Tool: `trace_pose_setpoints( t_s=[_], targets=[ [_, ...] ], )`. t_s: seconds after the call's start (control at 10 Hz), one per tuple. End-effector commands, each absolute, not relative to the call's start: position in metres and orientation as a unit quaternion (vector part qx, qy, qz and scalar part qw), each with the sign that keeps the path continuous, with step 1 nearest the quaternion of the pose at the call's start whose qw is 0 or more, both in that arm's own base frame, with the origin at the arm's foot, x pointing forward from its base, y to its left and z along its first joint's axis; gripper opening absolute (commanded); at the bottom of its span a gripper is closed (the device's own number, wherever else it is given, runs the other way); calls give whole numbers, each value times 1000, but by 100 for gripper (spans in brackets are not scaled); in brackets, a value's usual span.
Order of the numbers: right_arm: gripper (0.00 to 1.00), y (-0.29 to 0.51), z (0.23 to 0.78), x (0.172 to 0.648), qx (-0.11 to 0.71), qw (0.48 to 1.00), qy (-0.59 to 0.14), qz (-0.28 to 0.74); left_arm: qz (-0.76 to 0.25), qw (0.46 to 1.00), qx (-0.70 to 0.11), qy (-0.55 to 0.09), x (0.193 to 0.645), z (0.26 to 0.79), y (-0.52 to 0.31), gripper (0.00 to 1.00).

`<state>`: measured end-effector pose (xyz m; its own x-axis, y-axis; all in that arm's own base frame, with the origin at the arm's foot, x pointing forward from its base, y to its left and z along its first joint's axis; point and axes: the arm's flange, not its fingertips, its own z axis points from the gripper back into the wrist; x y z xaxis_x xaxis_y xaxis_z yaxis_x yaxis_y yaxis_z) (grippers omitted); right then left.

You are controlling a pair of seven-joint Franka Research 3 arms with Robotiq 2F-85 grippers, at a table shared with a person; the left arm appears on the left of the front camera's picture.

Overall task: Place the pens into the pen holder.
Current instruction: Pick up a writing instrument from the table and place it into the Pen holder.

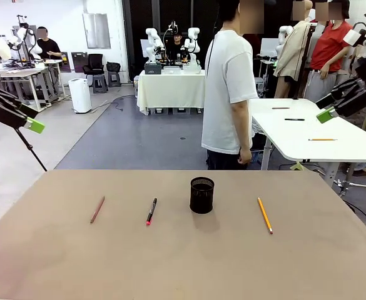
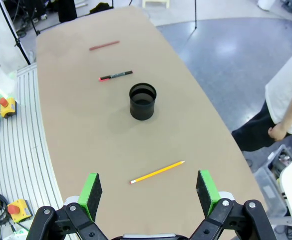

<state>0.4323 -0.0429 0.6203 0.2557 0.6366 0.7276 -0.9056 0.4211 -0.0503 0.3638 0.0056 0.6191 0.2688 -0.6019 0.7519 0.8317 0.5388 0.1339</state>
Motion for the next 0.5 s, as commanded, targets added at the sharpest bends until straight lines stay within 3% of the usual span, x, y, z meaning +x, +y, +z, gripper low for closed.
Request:
trace_pose_setpoints(
  t_s=[0.0,0.1,0.4],
  targets=[
    [100,-43,621,432,193,768,-347,503,-452,785,-153,-396,364,622,4,100],
    [100,-43,621,432,193,768,-347,503,-458,783,-145,-395,364,619,6,100],
    [100,-43,621,432,193,768,-347,503,-440,845,-114,-284,354,614,-58,100]
  ],
)
